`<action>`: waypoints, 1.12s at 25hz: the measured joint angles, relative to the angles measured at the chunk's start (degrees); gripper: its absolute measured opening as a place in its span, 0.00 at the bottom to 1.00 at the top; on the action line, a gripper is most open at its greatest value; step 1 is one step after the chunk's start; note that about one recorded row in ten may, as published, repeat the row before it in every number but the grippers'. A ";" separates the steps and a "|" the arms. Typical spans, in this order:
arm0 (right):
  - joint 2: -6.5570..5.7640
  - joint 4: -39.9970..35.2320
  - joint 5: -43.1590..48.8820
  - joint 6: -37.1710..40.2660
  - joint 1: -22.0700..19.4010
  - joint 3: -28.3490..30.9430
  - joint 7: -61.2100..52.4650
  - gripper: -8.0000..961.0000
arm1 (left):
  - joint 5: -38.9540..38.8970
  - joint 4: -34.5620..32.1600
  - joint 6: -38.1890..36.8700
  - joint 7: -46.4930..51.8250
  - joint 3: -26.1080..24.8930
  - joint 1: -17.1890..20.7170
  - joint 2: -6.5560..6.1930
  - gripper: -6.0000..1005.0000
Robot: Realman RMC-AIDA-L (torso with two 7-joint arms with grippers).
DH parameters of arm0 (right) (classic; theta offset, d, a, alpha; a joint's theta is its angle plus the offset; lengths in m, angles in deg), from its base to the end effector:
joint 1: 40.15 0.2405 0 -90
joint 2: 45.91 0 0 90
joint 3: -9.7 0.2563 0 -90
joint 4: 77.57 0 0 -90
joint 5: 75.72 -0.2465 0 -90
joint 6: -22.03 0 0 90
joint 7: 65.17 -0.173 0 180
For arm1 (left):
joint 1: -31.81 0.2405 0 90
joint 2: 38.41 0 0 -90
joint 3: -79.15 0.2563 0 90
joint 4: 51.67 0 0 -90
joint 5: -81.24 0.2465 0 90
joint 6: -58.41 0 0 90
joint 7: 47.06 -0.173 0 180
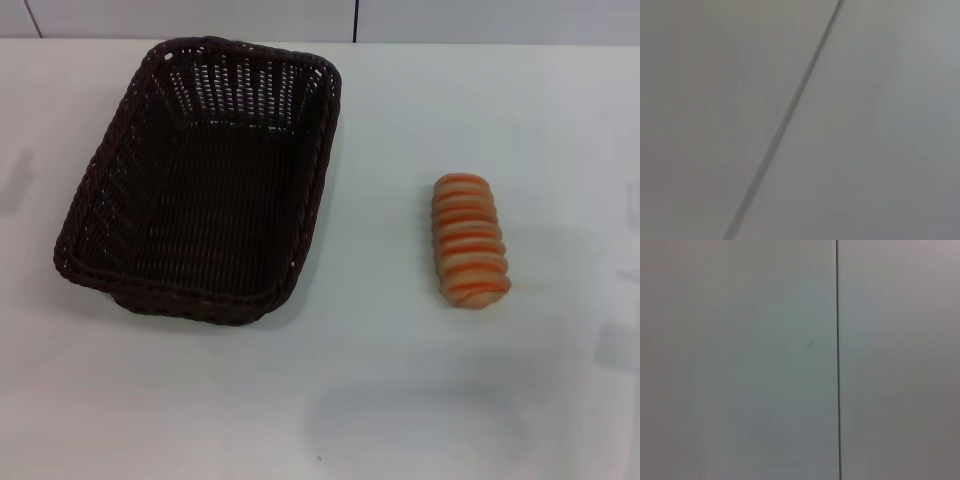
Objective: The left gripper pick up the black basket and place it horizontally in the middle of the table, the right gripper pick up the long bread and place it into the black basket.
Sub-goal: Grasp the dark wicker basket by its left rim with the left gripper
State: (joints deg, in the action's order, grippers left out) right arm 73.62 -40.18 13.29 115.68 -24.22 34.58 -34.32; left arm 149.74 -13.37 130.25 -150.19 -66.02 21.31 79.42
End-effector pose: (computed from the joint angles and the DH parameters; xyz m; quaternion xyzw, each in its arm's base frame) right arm 0.2872 0.3064 -0.0267 -0.5109 0.1605 0.3012 0.7890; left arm -0.3961 0.3367 0.1204 -0.6576 -0.3582 -0.4340 0.5010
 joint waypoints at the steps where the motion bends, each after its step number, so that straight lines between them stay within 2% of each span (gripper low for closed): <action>1: 0.00 0.03 0.00 0.02 -0.04 0.00 0.03 0.74 | 2.31 2.83 -0.86 4.42 0.82 0.25 0.00 0.60; 7: 0.00 0.05 0.12 0.08 -0.20 0.00 0.25 0.74 | 23.51 23.82 -0.95 33.30 2.76 0.58 -0.01 0.60; 8: 0.00 0.06 0.13 0.09 -0.20 0.00 0.25 0.74 | 23.51 23.82 -0.95 33.30 2.76 0.58 -0.01 0.60; 11: 0.00 0.06 0.13 0.15 -0.20 -0.01 0.25 0.75 | 39.24 39.52 1.32 51.70 6.77 0.48 0.03 0.60; 13: 0.00 0.05 0.13 0.17 -0.20 -0.01 0.24 0.74 | 40.80 41.11 1.68 53.19 7.17 0.44 0.06 0.60; 14: -0.03 0.05 0.10 0.17 -0.20 -0.01 0.24 0.74 | 46.60 47.40 3.33 58.88 9.07 0.07 0.16 0.60; 15: -0.03 0.05 0.10 0.17 -0.20 -0.01 0.24 0.74 | 48.81 49.58 3.99 60.85 10.08 -0.06 0.17 0.60; 20: -0.08 0.05 0.03 0.17 -0.24 -0.01 0.19 0.74 | 56.71 56.56 5.51 68.35 16.20 -0.51 0.21 0.60; 22: -0.09 0.01 0.01 0.17 -0.25 0.04 0.02 0.74 | 60.11 59.05 6.12 71.29 20.45 -0.82 0.28 0.60; 27: -0.09 -0.19 -0.02 0.17 -0.20 0.24 -0.05 0.74 | 62.20 59.73 6.33 73.36 23.43 -1.16 0.33 0.60; 28: -0.09 -0.23 -0.02 0.17 -0.16 0.26 -0.05 0.74 | 63.97 59.82 5.95 74.72 25.96 -1.26 0.43 0.60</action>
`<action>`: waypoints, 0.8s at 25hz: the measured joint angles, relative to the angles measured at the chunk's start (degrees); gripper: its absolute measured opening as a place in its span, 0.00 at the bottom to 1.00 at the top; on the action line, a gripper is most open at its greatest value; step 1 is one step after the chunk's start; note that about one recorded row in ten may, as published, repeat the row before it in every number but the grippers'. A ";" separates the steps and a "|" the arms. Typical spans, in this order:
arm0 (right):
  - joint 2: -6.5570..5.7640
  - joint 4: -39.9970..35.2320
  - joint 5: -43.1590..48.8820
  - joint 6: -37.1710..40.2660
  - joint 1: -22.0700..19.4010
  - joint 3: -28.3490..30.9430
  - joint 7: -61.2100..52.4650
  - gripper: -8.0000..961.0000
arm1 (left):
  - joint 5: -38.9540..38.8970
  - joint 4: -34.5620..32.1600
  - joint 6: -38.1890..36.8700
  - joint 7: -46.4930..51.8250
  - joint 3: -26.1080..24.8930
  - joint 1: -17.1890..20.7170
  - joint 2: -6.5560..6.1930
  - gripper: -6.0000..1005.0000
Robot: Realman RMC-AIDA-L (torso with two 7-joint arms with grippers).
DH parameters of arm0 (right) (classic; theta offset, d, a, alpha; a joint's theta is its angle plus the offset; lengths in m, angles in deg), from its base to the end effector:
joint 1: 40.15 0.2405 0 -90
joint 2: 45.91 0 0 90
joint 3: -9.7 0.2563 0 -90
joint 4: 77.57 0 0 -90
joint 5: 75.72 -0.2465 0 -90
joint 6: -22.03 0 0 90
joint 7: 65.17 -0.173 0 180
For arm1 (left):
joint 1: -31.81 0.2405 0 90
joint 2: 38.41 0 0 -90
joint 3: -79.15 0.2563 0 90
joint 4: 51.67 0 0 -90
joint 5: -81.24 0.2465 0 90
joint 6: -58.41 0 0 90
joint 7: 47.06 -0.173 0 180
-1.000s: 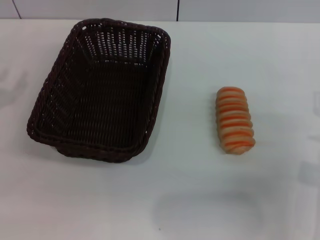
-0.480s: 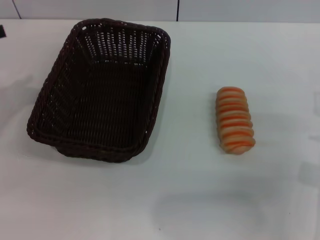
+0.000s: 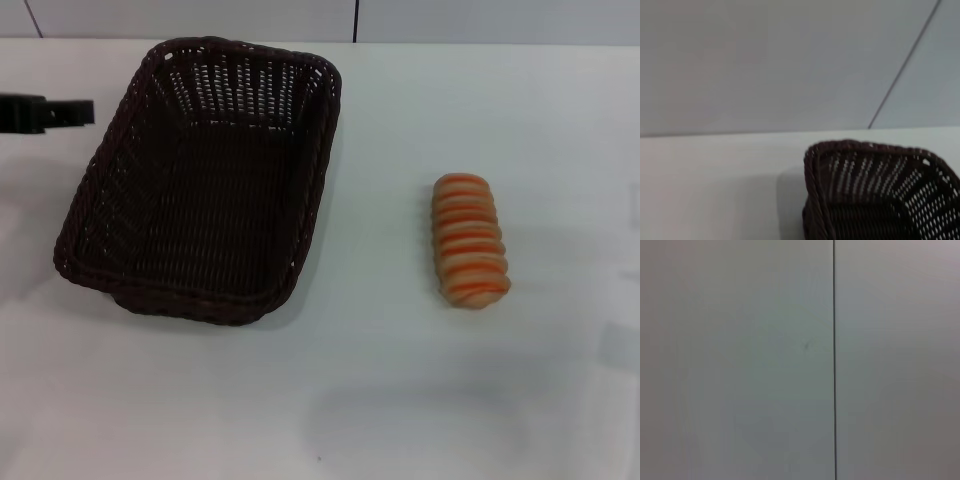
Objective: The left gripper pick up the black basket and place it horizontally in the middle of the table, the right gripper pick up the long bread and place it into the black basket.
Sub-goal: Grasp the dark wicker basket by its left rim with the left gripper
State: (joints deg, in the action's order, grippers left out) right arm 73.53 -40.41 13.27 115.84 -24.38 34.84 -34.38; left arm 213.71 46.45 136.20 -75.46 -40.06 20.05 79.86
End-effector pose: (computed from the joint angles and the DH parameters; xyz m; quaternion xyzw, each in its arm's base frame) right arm 0.2897 0.3058 -0.0246 -0.5082 0.1595 0.2987 0.7919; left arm -0.2354 0.3754 0.1160 -0.8067 -0.4571 -0.0892 0.3638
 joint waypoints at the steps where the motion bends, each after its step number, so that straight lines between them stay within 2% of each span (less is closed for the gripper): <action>1: 0.00 -0.04 0.00 -0.01 0.06 0.07 -0.01 0.74 | 0.00 0.00 0.00 0.00 0.00 0.00 0.00 0.60; 9: -0.08 -0.25 0.03 -0.04 0.18 0.18 -0.03 0.74 | 5.21 -2.67 -5.08 1.75 6.87 0.15 0.19 0.60; 11: -0.09 -0.29 0.05 -0.04 0.27 0.18 -0.03 0.74 | 5.26 -3.04 -6.11 1.06 8.02 0.42 0.12 0.63; 20: -0.18 -0.34 0.23 -0.04 0.42 0.26 -0.03 0.74 | 6.34 -4.02 -7.15 2.01 8.88 0.56 0.18 0.76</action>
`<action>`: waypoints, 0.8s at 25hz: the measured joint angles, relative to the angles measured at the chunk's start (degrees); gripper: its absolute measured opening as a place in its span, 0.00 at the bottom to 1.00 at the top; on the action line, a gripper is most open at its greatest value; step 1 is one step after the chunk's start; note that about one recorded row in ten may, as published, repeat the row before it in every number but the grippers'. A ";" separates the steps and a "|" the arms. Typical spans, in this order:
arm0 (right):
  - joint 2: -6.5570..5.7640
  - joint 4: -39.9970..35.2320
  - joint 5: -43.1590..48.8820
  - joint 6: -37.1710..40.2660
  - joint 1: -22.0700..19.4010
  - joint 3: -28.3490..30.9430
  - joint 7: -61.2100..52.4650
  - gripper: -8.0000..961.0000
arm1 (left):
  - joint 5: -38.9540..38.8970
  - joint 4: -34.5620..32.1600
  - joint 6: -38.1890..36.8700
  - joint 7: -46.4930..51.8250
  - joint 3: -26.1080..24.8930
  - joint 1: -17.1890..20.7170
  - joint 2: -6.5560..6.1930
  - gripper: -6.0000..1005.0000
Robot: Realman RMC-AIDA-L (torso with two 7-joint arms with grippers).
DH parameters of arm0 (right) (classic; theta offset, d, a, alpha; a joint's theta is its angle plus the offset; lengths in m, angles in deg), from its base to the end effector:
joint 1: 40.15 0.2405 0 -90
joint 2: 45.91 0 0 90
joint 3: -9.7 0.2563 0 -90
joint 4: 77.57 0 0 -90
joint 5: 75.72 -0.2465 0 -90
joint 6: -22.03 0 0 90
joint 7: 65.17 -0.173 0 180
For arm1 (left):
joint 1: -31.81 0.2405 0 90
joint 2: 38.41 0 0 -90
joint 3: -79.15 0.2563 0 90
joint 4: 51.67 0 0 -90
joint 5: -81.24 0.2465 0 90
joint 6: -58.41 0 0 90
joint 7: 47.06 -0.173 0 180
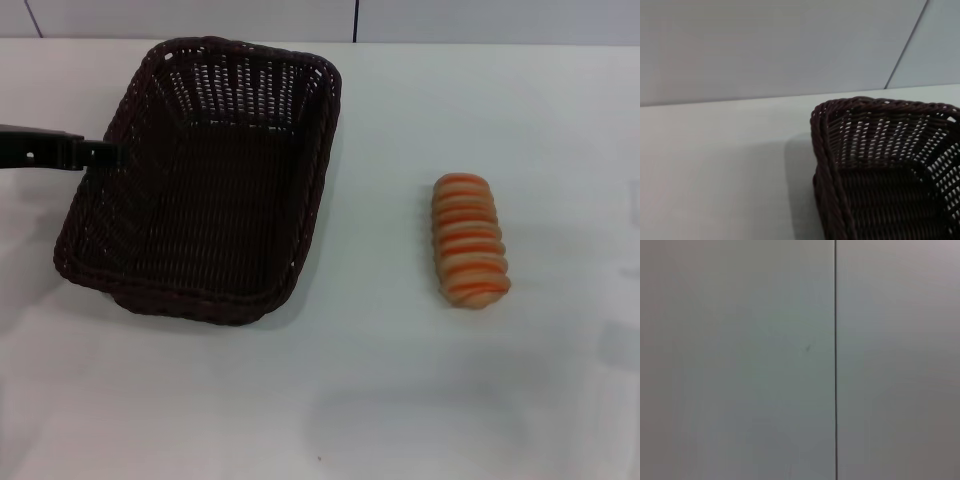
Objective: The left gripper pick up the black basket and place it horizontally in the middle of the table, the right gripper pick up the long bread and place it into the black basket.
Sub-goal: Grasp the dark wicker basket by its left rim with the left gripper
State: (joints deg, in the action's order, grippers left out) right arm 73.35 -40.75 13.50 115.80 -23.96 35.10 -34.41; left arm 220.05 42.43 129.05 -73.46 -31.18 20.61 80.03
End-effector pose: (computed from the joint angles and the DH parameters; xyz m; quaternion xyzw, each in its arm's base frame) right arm 0.2893 0.3085 -0.0224 -0.5088 0.1541 0.2993 0.7923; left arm -0.2475 0.3852 0.0771 -0.8087 -0.4549 -0.0423 0.3706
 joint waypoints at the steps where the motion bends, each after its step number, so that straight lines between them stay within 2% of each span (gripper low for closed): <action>1: 0.00 -0.02 0.07 0.00 -0.01 0.03 0.00 0.74 | 0.71 -0.20 -0.13 0.52 0.31 0.04 0.00 0.77; 6: 0.00 -0.07 0.15 0.01 -0.02 0.09 0.00 0.74 | 1.47 -1.62 -0.89 0.81 0.64 -0.13 -0.03 0.84; 20: 0.00 -0.17 0.17 0.69 -0.11 0.03 0.00 0.74 | 2.44 -6.24 -3.20 0.21 3.13 -0.31 -0.23 0.75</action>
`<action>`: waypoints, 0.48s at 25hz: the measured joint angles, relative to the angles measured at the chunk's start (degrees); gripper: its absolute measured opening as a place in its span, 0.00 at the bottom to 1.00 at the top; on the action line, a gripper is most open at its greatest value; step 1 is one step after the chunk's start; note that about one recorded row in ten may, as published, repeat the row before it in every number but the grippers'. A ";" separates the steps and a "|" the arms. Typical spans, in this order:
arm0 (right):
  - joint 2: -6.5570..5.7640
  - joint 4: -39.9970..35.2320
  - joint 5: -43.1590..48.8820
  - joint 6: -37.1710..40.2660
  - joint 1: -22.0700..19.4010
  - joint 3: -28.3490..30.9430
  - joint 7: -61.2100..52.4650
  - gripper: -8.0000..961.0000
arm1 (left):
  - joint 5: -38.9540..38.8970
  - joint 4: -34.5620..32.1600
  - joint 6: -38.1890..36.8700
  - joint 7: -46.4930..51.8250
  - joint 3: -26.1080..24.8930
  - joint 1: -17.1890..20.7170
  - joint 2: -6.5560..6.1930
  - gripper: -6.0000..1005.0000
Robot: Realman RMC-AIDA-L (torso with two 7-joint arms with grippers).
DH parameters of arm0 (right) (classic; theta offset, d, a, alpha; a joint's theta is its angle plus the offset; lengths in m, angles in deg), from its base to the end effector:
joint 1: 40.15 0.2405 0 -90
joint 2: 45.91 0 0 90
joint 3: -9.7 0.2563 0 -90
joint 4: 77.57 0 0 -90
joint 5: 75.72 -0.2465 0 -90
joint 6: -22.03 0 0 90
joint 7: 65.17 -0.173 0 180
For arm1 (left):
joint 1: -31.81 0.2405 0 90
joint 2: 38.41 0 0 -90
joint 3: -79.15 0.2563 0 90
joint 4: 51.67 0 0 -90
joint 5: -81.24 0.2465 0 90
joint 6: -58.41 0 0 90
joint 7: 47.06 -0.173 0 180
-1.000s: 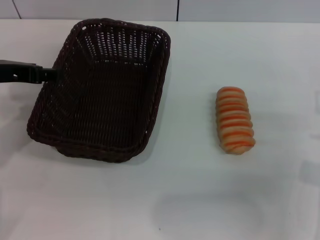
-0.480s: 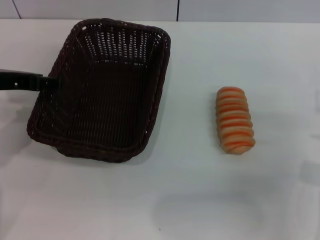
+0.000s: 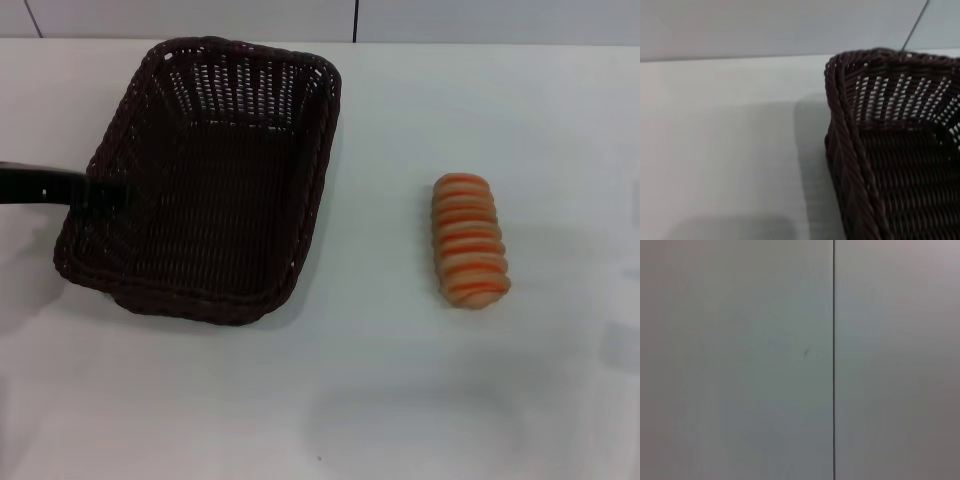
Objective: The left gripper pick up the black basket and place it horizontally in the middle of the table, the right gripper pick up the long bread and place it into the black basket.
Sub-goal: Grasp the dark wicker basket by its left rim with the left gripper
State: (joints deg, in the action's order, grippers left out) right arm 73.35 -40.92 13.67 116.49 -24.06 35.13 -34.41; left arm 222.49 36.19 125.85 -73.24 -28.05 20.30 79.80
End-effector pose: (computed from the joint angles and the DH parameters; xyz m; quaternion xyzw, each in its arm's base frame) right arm 0.2893 0.3071 -0.0205 -0.5055 0.1497 0.3003 0.7949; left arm -0.2722 0.3859 0.0510 -0.8044 -0.4725 -0.0095 0.3600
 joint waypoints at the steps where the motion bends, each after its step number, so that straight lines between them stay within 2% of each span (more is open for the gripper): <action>1: 0.00 0.05 0.00 0.02 0.02 -0.06 0.00 0.74 | 1.07 -0.26 0.27 0.07 0.40 -0.21 -0.02 0.75; 10: 0.00 0.22 0.00 0.68 -0.19 -0.39 0.00 0.74 | 1.70 0.58 0.37 -0.22 1.91 -0.15 -0.07 0.69; 12: 0.00 0.27 0.00 0.81 -0.30 -0.46 0.00 0.74 | 1.75 0.58 0.46 -0.23 1.92 -0.23 -0.10 0.62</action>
State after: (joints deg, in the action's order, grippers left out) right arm 73.35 -40.65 13.67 117.31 -24.37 34.67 -34.41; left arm 224.24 36.77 126.32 -73.47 -26.13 20.08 79.70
